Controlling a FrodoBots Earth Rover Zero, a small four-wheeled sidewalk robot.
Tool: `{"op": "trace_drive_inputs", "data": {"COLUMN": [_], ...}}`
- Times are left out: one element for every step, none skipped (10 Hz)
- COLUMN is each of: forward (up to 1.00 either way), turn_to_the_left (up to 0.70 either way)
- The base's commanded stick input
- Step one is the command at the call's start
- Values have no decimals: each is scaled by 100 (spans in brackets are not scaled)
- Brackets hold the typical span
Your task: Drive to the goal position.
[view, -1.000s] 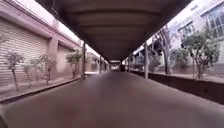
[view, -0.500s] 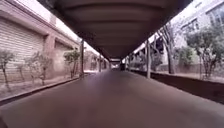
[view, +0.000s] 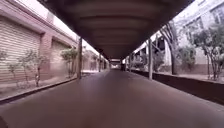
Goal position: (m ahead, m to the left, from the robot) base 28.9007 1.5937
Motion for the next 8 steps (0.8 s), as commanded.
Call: {"op": "trace_drive_inputs", "data": {"forward": [70, 70, 70, 70, 70, 70, 70, 70], "turn_to_the_left": [0, 0, 0, 0, 0, 0, 0, 0]}}
